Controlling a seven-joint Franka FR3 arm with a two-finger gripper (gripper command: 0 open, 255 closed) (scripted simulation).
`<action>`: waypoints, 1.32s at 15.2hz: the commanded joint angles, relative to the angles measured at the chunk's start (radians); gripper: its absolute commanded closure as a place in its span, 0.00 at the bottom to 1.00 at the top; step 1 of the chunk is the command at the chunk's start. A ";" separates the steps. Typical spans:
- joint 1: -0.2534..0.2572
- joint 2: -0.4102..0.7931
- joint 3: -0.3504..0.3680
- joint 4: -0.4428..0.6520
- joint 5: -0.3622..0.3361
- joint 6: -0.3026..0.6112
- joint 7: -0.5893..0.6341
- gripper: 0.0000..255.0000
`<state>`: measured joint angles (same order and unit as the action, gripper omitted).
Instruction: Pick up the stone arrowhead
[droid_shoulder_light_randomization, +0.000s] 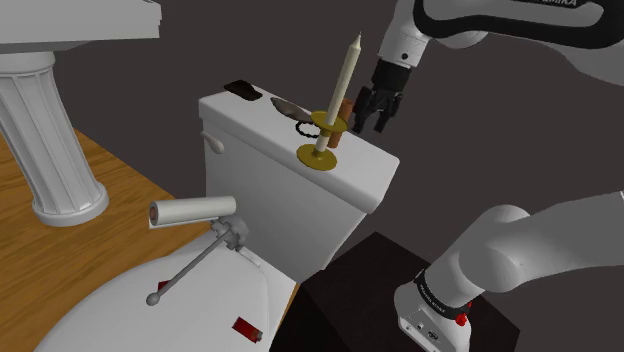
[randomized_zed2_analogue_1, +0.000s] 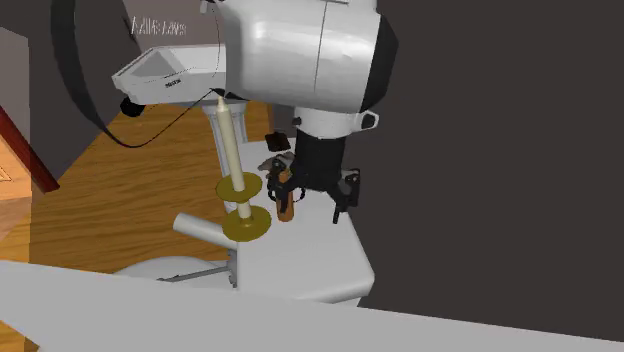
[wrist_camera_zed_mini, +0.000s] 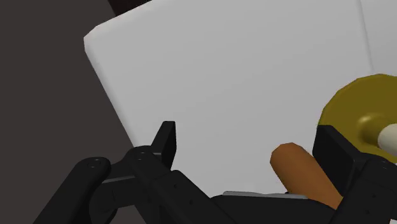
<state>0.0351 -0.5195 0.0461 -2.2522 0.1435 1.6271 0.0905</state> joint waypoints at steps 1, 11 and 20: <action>0.004 0.093 0.004 0.084 0.001 -0.003 -0.002 0.00; 0.030 0.544 0.037 0.550 0.000 -0.070 0.014 0.00; 0.070 0.993 0.060 1.158 -0.024 -0.272 0.049 0.00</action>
<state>0.1021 0.4427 0.1052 -1.1362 0.1218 1.3700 0.1366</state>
